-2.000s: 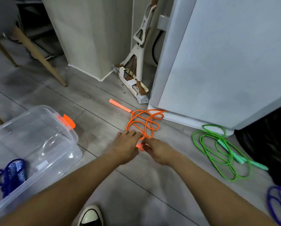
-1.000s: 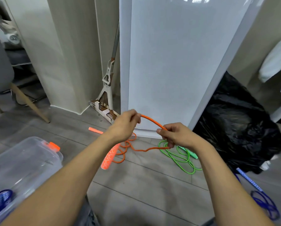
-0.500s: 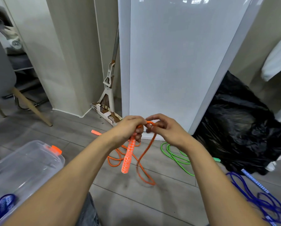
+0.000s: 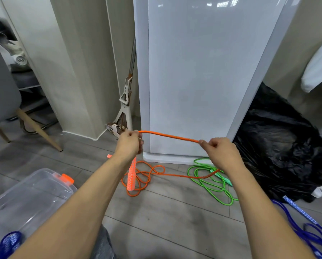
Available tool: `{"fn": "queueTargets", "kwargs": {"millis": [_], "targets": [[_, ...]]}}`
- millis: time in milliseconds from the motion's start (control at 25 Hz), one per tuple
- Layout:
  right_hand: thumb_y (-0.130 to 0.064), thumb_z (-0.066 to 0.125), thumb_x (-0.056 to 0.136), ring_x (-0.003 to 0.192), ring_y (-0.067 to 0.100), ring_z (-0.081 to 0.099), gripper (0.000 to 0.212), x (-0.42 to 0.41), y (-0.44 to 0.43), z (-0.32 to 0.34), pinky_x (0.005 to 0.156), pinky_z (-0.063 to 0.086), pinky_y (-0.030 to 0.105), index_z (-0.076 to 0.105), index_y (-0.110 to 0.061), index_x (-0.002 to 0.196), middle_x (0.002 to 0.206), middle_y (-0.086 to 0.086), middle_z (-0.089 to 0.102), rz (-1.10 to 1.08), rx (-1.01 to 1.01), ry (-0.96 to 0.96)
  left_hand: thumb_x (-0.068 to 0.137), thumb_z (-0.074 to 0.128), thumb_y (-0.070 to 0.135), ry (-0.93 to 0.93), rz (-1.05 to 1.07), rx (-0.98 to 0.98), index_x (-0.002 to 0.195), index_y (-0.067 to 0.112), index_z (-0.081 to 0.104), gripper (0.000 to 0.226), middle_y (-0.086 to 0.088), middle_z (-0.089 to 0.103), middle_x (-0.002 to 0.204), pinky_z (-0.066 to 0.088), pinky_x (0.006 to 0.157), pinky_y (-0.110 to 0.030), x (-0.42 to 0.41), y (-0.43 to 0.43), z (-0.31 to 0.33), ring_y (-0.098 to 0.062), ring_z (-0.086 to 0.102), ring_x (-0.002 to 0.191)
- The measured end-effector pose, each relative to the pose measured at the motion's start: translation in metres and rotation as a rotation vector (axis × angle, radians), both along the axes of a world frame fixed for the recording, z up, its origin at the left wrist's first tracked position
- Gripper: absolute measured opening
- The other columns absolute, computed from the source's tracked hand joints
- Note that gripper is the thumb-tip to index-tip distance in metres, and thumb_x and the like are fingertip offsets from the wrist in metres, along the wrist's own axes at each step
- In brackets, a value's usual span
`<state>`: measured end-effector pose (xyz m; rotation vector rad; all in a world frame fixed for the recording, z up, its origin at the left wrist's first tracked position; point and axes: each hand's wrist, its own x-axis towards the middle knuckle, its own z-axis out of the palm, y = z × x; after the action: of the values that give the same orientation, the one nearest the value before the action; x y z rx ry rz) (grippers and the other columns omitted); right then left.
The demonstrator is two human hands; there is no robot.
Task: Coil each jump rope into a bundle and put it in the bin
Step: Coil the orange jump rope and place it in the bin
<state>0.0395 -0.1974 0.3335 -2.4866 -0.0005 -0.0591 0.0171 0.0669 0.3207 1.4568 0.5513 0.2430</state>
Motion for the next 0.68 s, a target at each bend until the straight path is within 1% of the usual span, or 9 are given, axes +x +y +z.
{"fn": "queueTargets", "kwargs": {"millis": [40, 80, 200, 240, 320, 400, 480, 560, 680], "targets": [[-0.044, 0.054, 0.098, 0.056, 0.023, 0.049, 0.048, 0.000, 0.006, 0.000, 0.052, 0.033, 0.030, 0.059, -0.014, 0.061, 0.052, -0.001, 0.049, -0.033, 0.059, -0.041, 0.102, 0.040, 0.012, 0.028, -0.090, -0.050, 0.081, 0.007, 0.054, 0.026, -0.006, 0.047, 0.054, 0.036, 0.052, -0.025, -0.004, -0.007, 0.003, -0.017, 0.040, 0.044], [-0.034, 0.049, 0.100, 0.055, 0.022, 0.046, 0.042, 0.000, 0.014, 0.000, 0.052, 0.032, 0.030, 0.062, -0.015, 0.065, 0.053, -0.001, 0.047, -0.038, 0.186, -0.050, 0.100, 0.040, 0.010, 0.056, -0.185, -0.071, 0.083, 0.004, 0.056, 0.024, -0.005, 0.046, 0.050, 0.038, 0.052, -0.025, -0.008, -0.012, 0.006, -0.017, 0.040, 0.041], [-0.012, 0.039, 0.101, 0.050, 0.014, 0.035, 0.037, -0.004, 0.036, 0.003, 0.049, 0.028, 0.026, 0.074, -0.014, 0.089, 0.059, -0.002, 0.043, 0.074, 0.569, -0.011, 0.101, 0.041, 0.011, 0.055, -0.396, -0.033, 0.097, 0.001, 0.063, 0.025, -0.004, 0.054, 0.053, 0.048, 0.058, -0.030, -0.018, -0.023, 0.010, -0.019, 0.052, 0.045], [-0.008, 0.040, 0.101, 0.049, 0.014, 0.035, 0.035, -0.007, 0.043, 0.003, 0.046, 0.029, 0.024, 0.074, -0.014, 0.099, 0.062, -0.001, 0.048, 0.128, 0.650, 0.005, 0.102, 0.042, 0.012, 0.038, -0.419, -0.036, 0.099, 0.001, 0.064, 0.024, -0.006, 0.060, 0.060, 0.052, 0.063, -0.034, -0.020, -0.026, 0.011, -0.022, 0.059, 0.050], [-0.005, 0.045, 0.102, 0.048, 0.017, 0.044, 0.029, -0.014, 0.054, 0.002, 0.044, 0.034, 0.020, 0.069, -0.016, 0.114, 0.076, 0.001, 0.068, 0.217, 0.717, 0.017, 0.102, 0.047, 0.014, 0.007, -0.435, -0.071, 0.104, 0.003, 0.065, 0.022, -0.010, 0.070, 0.077, 0.057, 0.074, -0.041, -0.024, -0.031, 0.014, -0.026, 0.069, 0.067], [-0.007, 0.052, 0.100, 0.048, 0.019, 0.052, 0.017, -0.021, 0.063, 0.002, 0.045, 0.039, 0.019, 0.062, -0.016, 0.110, 0.085, 0.001, 0.077, 0.205, 0.744, 0.007, 0.101, 0.053, 0.016, -0.013, -0.429, -0.086, 0.106, 0.004, 0.067, 0.019, -0.011, 0.073, 0.089, 0.058, 0.071, -0.038, -0.026, -0.035, 0.016, -0.028, 0.073, 0.079], [-0.010, 0.059, 0.098, 0.047, 0.018, 0.056, 0.002, -0.026, 0.069, 0.000, 0.046, 0.041, 0.020, 0.061, -0.012, 0.099, 0.080, 0.001, 0.078, 0.152, 0.751, -0.040, 0.098, 0.057, 0.015, -0.024, -0.433, -0.087, 0.107, 0.005, 0.069, 0.018, -0.011, 0.073, 0.091, 0.056, 0.065, -0.031, -0.027, -0.037, 0.015, -0.028, 0.074, 0.083], [-0.015, 0.067, 0.095, 0.045, 0.018, 0.056, 0.006, -0.030, 0.073, -0.005, 0.046, 0.042, 0.024, 0.067, -0.017, 0.089, 0.067, 0.000, 0.074, 0.125, 0.728, -0.115, 0.097, 0.057, 0.011, -0.022, -0.466, -0.075, 0.109, 0.006, 0.070, 0.018, -0.014, 0.072, 0.090, 0.057, 0.066, -0.030, -0.028, -0.040, 0.015, -0.028, 0.073, 0.081], [-0.027, 0.072, 0.090, 0.048, 0.011, 0.052, 0.013, -0.034, 0.078, -0.012, 0.053, 0.040, 0.029, 0.072, -0.027, 0.078, 0.050, -0.006, 0.060, 0.089, 0.581, -0.199, 0.097, 0.057, 0.013, -0.006, -0.476, -0.088, 0.109, 0.005, 0.072, 0.020, -0.016, 0.073, 0.091, 0.058, 0.069, -0.033, -0.029, -0.045, 0.013, -0.029, 0.072, 0.079]]}}
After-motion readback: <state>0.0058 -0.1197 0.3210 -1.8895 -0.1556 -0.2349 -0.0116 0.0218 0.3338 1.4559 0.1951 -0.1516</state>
